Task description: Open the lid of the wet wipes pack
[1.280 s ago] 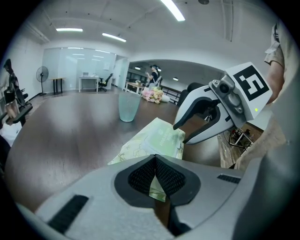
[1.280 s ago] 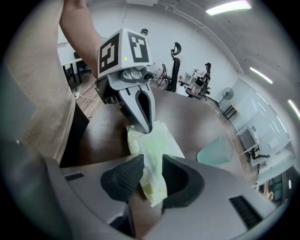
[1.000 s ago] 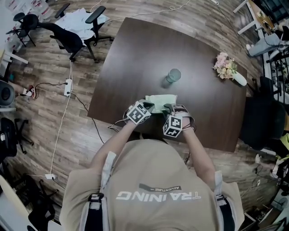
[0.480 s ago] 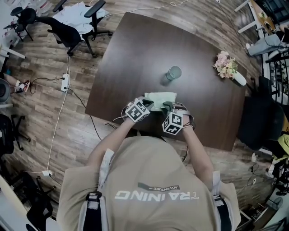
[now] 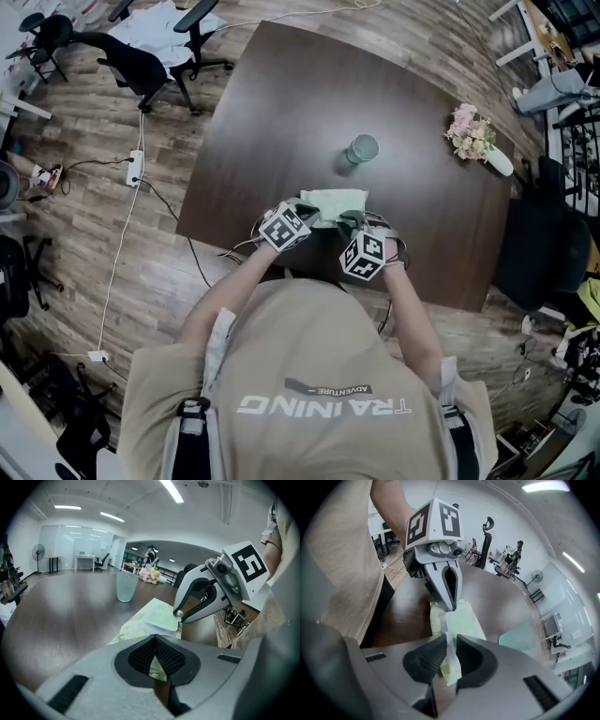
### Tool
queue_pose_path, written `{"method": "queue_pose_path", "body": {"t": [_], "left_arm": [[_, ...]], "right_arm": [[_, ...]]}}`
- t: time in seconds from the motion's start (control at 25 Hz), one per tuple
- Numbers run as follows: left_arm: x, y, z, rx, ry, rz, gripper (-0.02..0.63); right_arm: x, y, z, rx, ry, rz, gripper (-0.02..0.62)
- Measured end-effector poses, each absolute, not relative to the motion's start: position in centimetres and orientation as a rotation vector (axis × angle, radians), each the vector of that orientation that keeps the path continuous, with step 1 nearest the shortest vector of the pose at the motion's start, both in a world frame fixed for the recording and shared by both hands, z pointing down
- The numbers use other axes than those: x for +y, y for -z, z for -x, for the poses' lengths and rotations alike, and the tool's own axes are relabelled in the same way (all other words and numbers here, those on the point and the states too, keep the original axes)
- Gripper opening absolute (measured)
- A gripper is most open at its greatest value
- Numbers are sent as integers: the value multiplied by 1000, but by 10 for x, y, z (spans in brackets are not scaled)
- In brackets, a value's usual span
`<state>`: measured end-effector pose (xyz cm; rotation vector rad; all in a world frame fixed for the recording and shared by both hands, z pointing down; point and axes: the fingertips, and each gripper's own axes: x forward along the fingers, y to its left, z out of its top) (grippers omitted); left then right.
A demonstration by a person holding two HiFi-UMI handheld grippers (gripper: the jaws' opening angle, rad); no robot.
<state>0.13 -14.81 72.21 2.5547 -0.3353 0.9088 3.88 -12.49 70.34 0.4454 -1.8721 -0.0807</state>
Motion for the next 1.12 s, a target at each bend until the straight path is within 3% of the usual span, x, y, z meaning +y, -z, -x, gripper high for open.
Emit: {"method": "queue_pose_path", "body": {"t": [0.4,0.64,0.8,1.12], "left_arm": [[-149,-722,-1,-363,-870,-2545,9],[-149,-722,0,-362,-879,-2534,9],[-149,-724,1,-350,-886,-2533,9],[-147,-721,-7,-330,-913,-2542,9]], "right_arm": [[-123,-700,-38,-1926,127,-587,64],[-107,-698,-56,-2031,-291,-890,63],[-96,-710,-66,-2061,-556,-969,14],[-100,-710,-64,-2087,-648,-957,14]]}}
